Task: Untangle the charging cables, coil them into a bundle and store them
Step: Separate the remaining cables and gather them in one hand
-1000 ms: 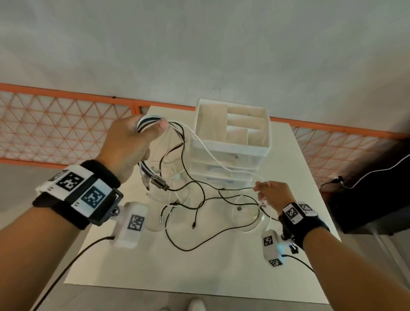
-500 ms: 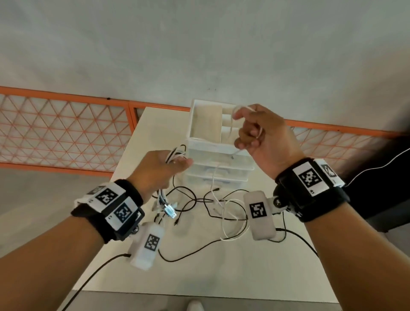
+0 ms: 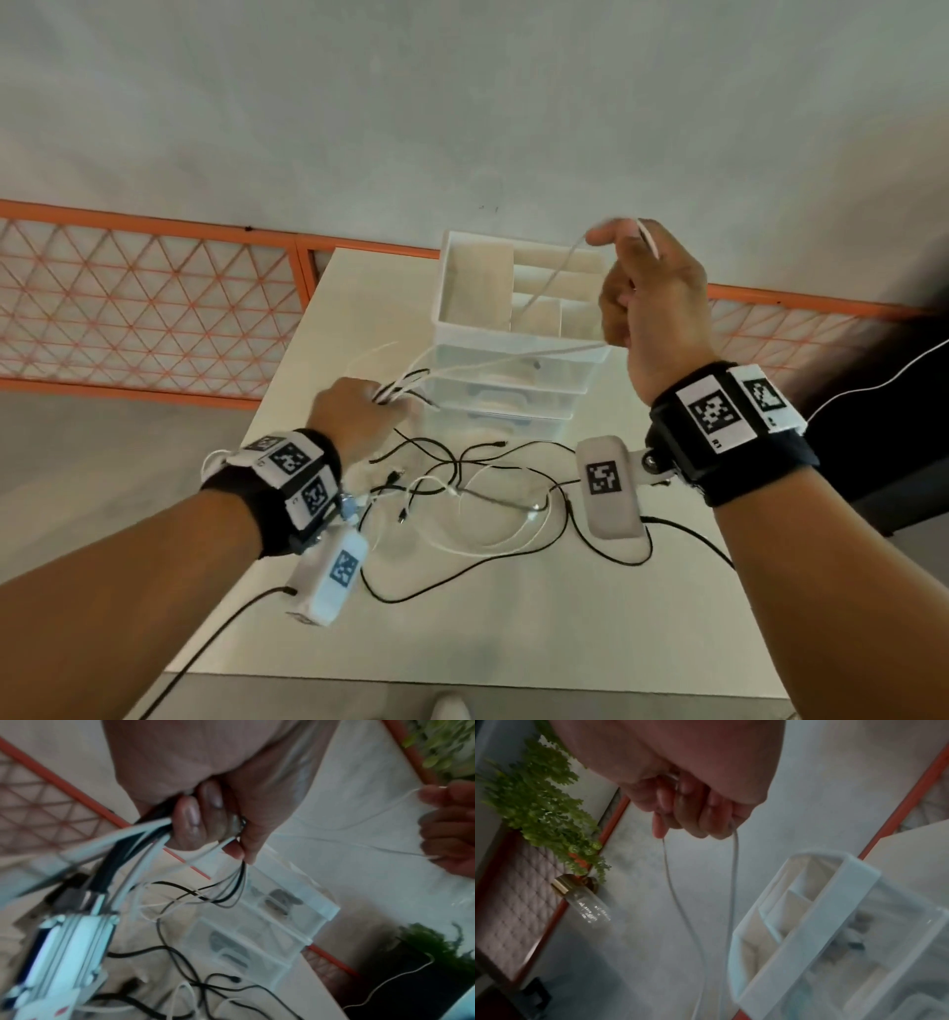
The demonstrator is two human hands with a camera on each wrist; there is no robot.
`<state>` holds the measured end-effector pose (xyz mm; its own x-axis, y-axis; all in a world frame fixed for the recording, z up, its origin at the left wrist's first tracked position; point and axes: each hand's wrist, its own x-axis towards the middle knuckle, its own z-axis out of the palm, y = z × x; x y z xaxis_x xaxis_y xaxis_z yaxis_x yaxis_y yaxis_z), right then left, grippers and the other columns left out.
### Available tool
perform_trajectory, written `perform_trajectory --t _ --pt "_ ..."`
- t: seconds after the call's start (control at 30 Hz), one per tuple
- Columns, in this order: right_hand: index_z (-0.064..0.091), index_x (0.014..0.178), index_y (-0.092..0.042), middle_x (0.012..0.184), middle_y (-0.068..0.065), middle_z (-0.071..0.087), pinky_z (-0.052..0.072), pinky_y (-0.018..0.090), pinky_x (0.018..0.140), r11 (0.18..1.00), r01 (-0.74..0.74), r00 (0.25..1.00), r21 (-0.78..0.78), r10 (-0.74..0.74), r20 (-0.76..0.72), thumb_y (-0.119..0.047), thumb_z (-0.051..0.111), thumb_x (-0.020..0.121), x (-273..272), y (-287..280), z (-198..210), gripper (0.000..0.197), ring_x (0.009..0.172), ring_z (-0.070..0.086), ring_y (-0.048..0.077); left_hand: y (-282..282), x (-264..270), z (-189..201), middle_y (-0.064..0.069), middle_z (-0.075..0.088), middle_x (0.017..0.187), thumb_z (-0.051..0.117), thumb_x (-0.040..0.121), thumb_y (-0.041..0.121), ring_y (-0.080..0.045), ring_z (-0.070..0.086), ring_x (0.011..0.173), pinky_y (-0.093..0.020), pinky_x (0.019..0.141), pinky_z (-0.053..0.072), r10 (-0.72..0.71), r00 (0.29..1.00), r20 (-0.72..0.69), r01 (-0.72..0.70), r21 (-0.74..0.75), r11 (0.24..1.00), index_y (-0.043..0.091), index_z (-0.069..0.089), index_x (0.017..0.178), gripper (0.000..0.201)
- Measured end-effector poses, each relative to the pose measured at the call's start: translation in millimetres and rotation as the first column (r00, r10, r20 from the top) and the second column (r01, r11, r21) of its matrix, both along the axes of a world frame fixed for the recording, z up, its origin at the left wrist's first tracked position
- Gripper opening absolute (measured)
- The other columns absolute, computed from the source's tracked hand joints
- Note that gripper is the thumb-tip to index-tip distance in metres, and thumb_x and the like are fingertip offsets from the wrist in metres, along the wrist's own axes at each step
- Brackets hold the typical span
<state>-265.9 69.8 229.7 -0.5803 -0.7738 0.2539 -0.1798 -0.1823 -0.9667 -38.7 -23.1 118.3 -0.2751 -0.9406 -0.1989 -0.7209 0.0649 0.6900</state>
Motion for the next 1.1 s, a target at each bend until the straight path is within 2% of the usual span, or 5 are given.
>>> perform_trajectory --t 0.27,0.5,0.7,0.83,1.1 --pt "0.073 0.071 -0.030 0.078 -0.012 0.073 0.053 0.028 0.073 0.949 0.258 0.876 0.183 -0.150 -0.459 -0.040 0.070 0.089 -34.6 -1.3 -30.7 0.020 0.077 0.069 0.009 -17.1 29.6 6.5 0.008 0.038 0.040 0.074 0.086 0.026 -0.009 0.032 0.034 -0.019 0.038 0.028 0.075 0.991 -0.110 -0.058 0.153 0.986 0.012 0.054 0.065 0.032" --pt "0.072 0.097 -0.028 0.066 -0.011 0.058 0.033 0.006 0.055 0.929 0.316 0.786 0.195 -0.141 -0.602 -0.039 0.063 0.096 -49.9 4.2 -43.5 0.015 0.058 0.048 -0.001 -20.7 39.0 69.4 0.008 0.027 0.051 0.066 0.080 0.059 -0.012 0.025 0.046 -0.025 0.048 0.027 0.065 0.825 -0.561 0.002 0.118 0.993 0.014 0.074 0.094 0.048" --pt "0.069 0.116 -0.028 0.113 0.005 0.063 0.048 0.044 0.098 0.855 0.276 0.755 0.439 0.090 -0.649 -0.032 0.059 0.099 -49.5 10.1 -80.9 0.020 0.102 0.062 0.022 -14.0 34.6 78.9 0.008 0.023 0.049 0.057 0.091 0.055 -0.015 0.018 0.046 -0.024 0.044 0.024 -0.022 0.743 -0.669 0.101 0.079 0.992 0.016 0.075 0.090 0.043" --pt "0.029 0.152 -0.038 0.150 0.005 0.034 0.027 0.050 0.114 0.744 0.269 0.657 0.612 0.323 -0.681 -0.034 0.073 0.081 -17.5 10.9 -79.5 0.083 0.137 0.038 0.028 -0.1 27.0 73.9 0.006 0.022 0.049 0.056 0.093 0.051 -0.016 0.018 0.048 -0.024 0.048 0.022 -0.104 0.836 -0.538 0.132 0.013 0.991 0.019 0.077 0.087 0.038" --pt "0.069 0.085 -0.021 0.085 0.000 0.068 0.056 0.034 0.074 0.780 -0.184 0.780 0.598 0.486 -0.394 -0.048 0.083 0.075 57.8 -23.0 -72.9 0.031 0.075 0.065 0.014 40.5 5.7 102.5 0.009 0.033 0.037 0.049 0.098 0.043 -0.006 0.034 0.037 -0.013 0.047 0.026 -0.494 0.830 -0.261 0.433 -0.258 0.864 0.030 0.062 0.058 0.045"
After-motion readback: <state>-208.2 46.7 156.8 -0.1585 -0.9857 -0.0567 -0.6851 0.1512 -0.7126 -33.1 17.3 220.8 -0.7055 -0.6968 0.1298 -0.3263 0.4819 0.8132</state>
